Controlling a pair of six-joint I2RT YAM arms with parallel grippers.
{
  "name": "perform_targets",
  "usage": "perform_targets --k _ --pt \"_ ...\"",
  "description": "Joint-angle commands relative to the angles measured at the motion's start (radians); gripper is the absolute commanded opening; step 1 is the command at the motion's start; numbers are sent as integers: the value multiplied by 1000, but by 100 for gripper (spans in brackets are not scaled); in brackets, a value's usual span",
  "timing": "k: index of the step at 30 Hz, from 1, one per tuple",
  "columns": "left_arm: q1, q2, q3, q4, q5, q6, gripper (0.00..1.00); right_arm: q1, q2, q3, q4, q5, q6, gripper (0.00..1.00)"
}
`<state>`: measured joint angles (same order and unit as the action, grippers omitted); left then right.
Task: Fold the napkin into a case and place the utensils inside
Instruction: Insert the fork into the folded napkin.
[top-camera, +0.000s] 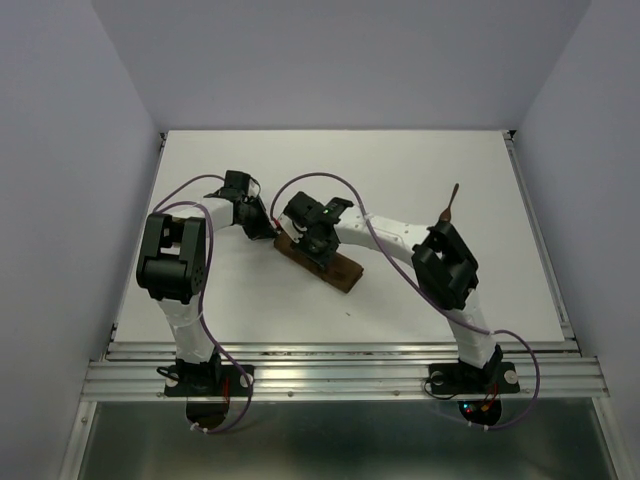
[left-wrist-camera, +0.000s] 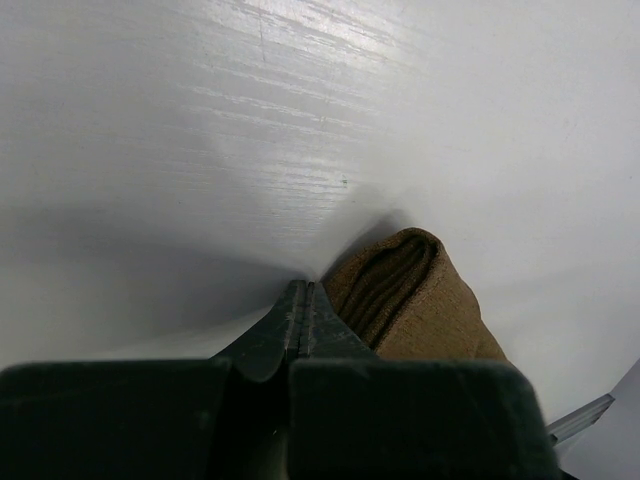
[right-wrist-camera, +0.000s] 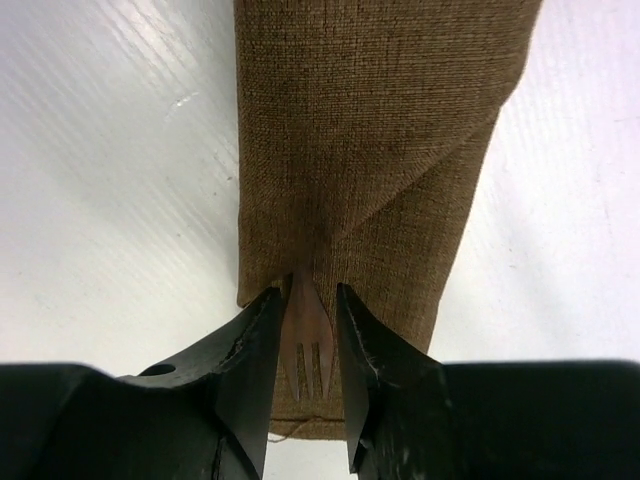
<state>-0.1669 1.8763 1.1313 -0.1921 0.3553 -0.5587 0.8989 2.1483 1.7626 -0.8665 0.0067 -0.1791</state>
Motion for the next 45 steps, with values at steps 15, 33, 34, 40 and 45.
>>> perform_targets --k 15,33,34,40,45 --pt "-6 17 5 -6 -6 11 0 1 -171 -204 118 -47 33 41" --pt "-13 23 2 -7 -7 11 0 -8 -154 -224 158 -25 39 47" --pt "-13 23 1 -7 -7 11 0 -8 -151 -224 161 -25 38 47" --pt "-14 21 1 -7 -7 13 0 -8 -154 -226 169 -27 43 49" --pt "-14 20 2 -7 -7 13 0 -17 -151 -218 179 -54 40 45"
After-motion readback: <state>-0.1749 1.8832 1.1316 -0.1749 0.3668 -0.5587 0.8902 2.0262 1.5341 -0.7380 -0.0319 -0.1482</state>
